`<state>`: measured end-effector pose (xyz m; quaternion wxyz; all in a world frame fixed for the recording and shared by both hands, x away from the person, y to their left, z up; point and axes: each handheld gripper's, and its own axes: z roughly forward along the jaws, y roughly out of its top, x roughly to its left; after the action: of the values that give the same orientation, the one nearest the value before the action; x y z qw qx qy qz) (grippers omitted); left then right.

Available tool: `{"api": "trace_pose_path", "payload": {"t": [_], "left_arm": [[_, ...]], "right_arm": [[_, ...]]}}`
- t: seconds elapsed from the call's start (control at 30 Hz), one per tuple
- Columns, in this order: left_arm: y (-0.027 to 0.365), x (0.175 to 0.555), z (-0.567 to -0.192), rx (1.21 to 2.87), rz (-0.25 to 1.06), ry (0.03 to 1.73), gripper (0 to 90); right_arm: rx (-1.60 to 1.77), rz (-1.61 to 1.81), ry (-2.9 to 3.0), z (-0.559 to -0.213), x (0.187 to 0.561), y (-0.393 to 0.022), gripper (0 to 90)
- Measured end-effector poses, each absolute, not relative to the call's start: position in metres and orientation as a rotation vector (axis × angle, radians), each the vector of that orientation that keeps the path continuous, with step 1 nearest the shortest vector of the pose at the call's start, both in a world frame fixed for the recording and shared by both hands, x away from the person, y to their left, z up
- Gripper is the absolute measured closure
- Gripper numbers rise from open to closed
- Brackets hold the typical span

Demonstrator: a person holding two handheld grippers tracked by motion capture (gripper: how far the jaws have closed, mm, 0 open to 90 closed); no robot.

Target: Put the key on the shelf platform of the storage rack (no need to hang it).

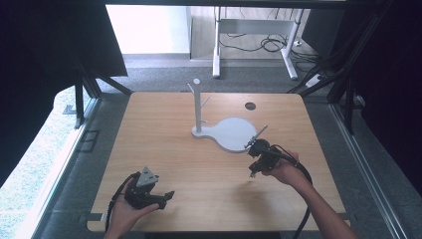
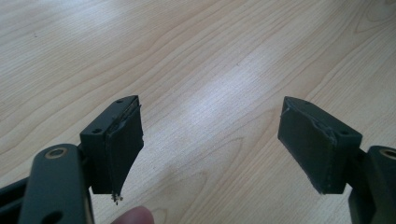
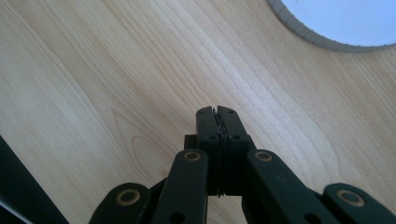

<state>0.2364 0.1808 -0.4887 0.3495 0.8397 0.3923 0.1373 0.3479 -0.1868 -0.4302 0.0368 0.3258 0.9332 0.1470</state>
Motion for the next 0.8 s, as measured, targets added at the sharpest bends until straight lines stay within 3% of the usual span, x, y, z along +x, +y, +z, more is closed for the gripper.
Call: {"api": "trace_pose_path", "payload": {"t": [0.8], "left_arm": [[0.182, 0.237, -0.489, 2.178, 0.358, 1.018, 22.4]], "right_arm": [[0.974, 0.463, 2.853, -0.420, 0.362, -0.179, 89.6]]}}
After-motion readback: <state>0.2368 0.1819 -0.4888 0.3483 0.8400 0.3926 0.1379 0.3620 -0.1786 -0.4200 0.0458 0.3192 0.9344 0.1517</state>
